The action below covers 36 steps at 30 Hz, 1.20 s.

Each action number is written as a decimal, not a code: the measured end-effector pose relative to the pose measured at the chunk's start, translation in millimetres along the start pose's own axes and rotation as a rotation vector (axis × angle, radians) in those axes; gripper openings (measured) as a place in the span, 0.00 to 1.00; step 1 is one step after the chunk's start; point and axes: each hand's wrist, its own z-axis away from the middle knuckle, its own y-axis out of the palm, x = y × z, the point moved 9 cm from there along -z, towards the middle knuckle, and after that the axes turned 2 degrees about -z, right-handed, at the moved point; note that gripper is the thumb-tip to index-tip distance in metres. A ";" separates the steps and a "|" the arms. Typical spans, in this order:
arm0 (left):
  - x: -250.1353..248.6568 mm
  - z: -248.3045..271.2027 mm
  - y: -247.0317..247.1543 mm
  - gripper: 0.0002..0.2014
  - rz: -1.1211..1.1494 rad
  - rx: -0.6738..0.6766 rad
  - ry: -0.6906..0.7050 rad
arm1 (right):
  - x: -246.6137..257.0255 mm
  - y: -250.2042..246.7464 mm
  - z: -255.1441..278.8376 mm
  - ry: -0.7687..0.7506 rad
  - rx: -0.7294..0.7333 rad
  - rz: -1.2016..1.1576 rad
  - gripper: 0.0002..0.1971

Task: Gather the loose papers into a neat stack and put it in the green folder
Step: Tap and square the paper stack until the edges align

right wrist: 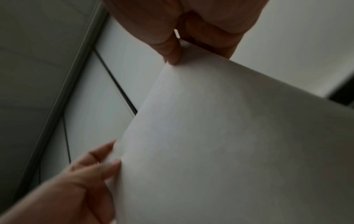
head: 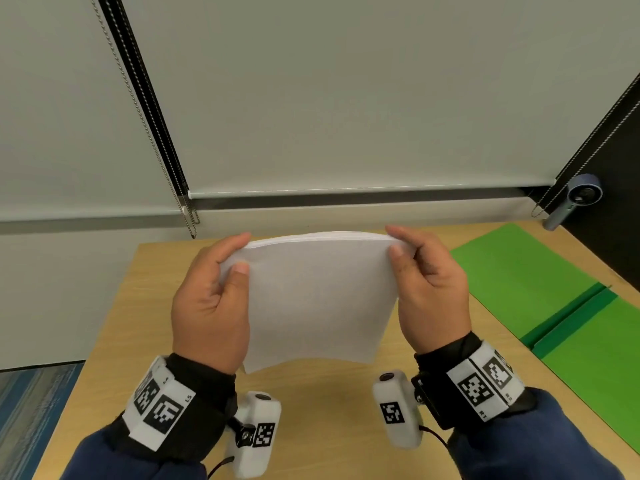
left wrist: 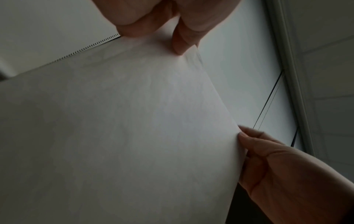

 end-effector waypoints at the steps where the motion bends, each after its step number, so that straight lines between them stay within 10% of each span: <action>1: 2.0 -0.6 -0.3 0.24 0.013 -0.005 -0.004 | -4.3 -2.0 -1.0 0.065 -0.017 -0.089 0.14; 22: 31.9 -8.3 5.7 0.16 0.465 0.029 -0.188 | -19.3 -6.7 2.8 0.233 -0.160 -0.366 0.10; 36: 105.7 37.0 30.5 0.12 0.162 0.254 -0.419 | -98.0 4.0 70.5 0.558 0.218 -0.116 0.17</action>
